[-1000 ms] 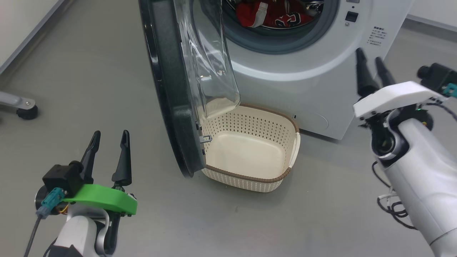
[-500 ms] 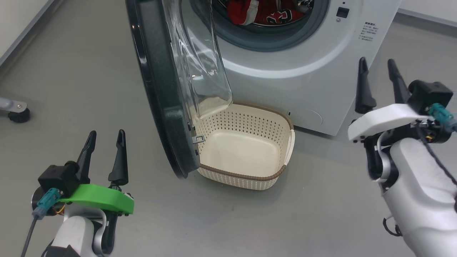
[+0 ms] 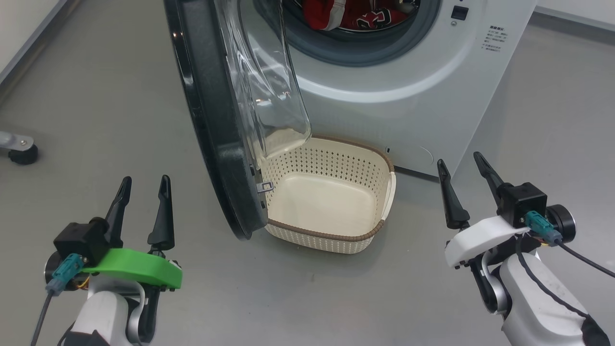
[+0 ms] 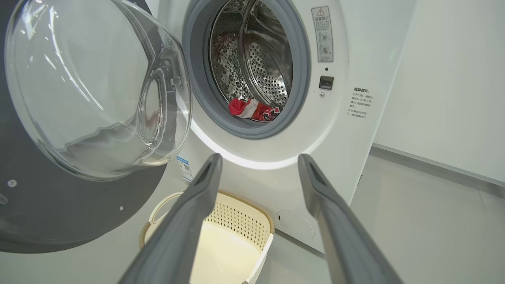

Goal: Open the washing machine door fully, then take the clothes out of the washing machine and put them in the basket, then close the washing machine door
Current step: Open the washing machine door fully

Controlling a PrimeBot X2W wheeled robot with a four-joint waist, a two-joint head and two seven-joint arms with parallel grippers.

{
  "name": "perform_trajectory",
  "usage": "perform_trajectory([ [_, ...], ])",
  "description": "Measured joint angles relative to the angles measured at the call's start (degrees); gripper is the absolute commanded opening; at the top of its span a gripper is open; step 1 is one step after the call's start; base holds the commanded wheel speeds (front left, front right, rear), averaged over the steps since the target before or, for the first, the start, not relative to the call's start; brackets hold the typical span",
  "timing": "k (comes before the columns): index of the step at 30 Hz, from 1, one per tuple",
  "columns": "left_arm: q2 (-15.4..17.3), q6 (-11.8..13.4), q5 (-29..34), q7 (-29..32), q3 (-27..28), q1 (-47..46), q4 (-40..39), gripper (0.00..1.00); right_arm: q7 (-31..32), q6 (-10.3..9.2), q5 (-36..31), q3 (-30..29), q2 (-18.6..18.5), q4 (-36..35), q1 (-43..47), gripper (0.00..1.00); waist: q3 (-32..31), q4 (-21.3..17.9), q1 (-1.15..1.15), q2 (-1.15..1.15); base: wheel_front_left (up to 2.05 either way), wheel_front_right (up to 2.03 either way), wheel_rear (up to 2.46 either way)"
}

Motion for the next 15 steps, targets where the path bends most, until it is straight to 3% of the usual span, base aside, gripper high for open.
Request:
perform_trajectory([
  [15,-0.1,0.0,0.8,0.0,-0.1,0.1,0.6,1.00,0.0,-0.42,-4.6,-5.5,4.1,-0.6,2.9,1.00,0.0,0.1,0.00,0.00,0.00,0.00,0.00],
])
